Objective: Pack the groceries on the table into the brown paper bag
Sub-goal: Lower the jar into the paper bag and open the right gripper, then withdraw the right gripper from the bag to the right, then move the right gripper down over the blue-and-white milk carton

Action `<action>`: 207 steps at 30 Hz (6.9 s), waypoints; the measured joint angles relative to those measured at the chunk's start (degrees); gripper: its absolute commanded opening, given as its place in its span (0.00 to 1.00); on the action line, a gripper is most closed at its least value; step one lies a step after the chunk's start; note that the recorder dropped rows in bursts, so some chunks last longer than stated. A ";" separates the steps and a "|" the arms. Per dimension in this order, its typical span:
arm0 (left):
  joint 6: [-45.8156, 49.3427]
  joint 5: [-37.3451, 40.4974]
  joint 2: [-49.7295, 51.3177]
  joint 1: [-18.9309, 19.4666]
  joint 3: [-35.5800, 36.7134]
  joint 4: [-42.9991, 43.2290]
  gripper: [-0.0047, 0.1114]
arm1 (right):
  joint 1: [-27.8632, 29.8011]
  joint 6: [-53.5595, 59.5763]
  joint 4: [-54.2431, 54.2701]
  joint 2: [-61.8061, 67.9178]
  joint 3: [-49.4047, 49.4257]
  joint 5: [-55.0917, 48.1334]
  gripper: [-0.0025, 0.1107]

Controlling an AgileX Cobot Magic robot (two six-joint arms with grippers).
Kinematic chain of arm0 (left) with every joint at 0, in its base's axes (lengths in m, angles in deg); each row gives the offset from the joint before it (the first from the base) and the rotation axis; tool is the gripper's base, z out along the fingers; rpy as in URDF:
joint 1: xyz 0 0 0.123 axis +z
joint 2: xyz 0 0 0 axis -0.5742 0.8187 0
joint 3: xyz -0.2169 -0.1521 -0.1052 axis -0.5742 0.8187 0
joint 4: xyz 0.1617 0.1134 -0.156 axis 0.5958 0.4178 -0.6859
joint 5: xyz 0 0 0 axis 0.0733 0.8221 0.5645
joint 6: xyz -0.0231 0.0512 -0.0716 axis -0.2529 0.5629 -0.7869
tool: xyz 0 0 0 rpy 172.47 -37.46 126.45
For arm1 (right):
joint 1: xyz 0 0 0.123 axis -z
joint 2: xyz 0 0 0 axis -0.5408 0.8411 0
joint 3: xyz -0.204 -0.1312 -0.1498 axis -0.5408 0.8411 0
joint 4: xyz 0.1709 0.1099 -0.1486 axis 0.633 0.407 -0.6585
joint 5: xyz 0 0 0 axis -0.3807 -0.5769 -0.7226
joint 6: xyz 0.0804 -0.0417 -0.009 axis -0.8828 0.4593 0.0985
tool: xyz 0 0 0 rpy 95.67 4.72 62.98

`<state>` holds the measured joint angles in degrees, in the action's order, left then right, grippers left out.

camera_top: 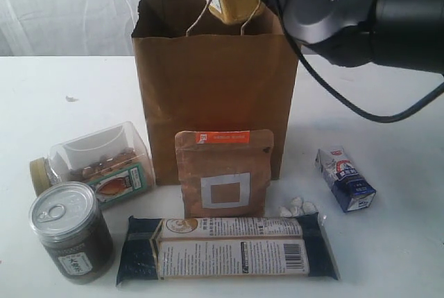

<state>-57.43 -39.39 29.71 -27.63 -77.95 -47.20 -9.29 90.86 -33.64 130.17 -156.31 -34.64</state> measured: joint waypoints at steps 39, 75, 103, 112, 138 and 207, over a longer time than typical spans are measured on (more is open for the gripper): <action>0.00 0.00 0.00 0.00 0.00 0.00 0.04 | 0.33 16.55 30.43 2.16 0.00 4.76 0.41; 0.00 0.00 0.00 0.00 0.00 0.00 0.04 | 0.33 21.55 48.94 1.50 -0.21 4.58 0.74; 0.00 0.00 0.00 0.00 0.00 0.00 0.04 | 0.33 43.86 58.91 -11.95 -0.21 4.21 0.74; 0.00 0.00 0.00 0.00 0.00 0.00 0.04 | -1.79 61.27 59.40 -20.59 -0.10 20.65 0.47; 0.00 0.00 0.00 0.00 0.00 0.00 0.04 | 9.79 48.40 60.45 -33.59 44.56 30.43 0.02; 0.00 0.00 0.00 0.00 0.00 0.00 0.04 | 32.81 -45.33 -32.41 3.59 11.92 -65.00 0.57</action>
<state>-57.43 -39.39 29.71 -27.63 -77.95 -47.20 23.52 45.53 -66.05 133.77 -144.39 -99.65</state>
